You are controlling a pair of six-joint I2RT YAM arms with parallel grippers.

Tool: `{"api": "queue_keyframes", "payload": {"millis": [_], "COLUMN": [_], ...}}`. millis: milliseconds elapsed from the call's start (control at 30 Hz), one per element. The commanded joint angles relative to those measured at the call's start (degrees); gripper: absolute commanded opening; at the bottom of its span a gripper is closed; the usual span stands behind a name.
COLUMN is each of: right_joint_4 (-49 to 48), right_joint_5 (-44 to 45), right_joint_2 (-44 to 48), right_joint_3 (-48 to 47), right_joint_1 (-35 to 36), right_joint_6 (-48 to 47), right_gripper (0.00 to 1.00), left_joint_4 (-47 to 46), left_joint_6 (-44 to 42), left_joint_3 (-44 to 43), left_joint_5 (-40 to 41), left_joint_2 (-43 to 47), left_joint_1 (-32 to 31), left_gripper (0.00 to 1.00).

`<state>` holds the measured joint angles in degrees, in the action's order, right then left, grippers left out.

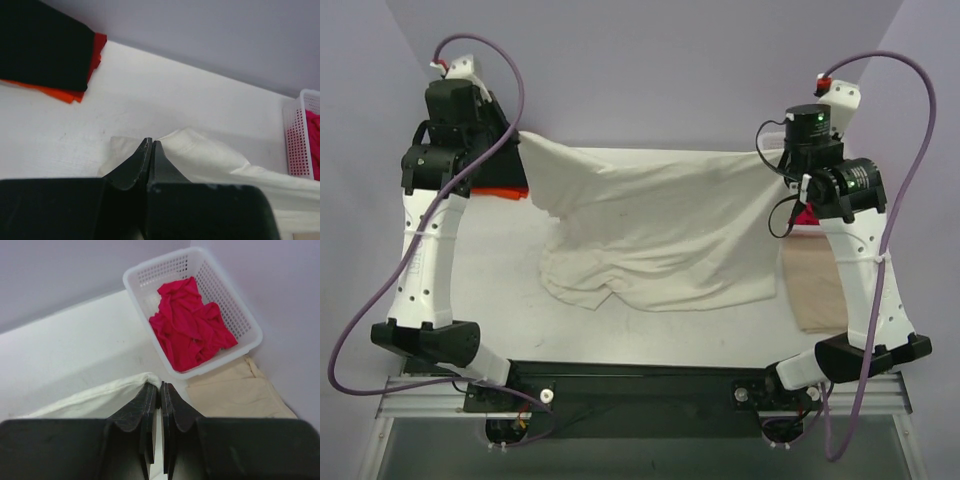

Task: Fold and stack the t-shirts
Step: Flatten out the tshirt

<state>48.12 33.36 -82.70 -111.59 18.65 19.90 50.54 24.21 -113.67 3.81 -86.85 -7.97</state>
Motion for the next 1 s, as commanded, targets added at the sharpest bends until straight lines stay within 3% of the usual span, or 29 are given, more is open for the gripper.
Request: {"api": "queue_keyframes", "payload": {"millis": [0, 333, 667, 833, 967], "right_joint_4": [1.19, -0.3, -3.82, -4.35, -4.7], "right_joint_5": [4.16, 2.15, -2.77, -4.36, -5.24], "right_joint_2": [1.39, 4.56, -1.41, -3.44, 1.81], "right_joint_3": [-4.59, -5.92, -10.83, -17.24, -15.86], "right_joint_1": [-0.81, -0.81, -2.57, -3.1, -3.01], "right_joint_6": [-2.59, -4.08, -5.05, -6.01, -6.98], "right_gripper": [0.0, 0.0, 0.0, 0.0, 0.0], "left_joint_4": [0.52, -0.7, -21.7, -24.79, -22.95], "left_joint_6": [-3.11, -4.61, 4.0, 9.36, 7.26], "left_joint_3": [-8.73, -27.73, -23.35, -29.84, -33.99], "left_joint_5": [-0.39, -1.35, -6.63, -9.87, -10.84], "left_joint_2": [-1.83, -5.7, -4.9, -8.5, -7.12], "left_joint_1": [1.11, 4.01, 7.62, 11.04, 11.74], "left_gripper": [0.0, 0.0, 0.0, 0.0, 0.0]}}
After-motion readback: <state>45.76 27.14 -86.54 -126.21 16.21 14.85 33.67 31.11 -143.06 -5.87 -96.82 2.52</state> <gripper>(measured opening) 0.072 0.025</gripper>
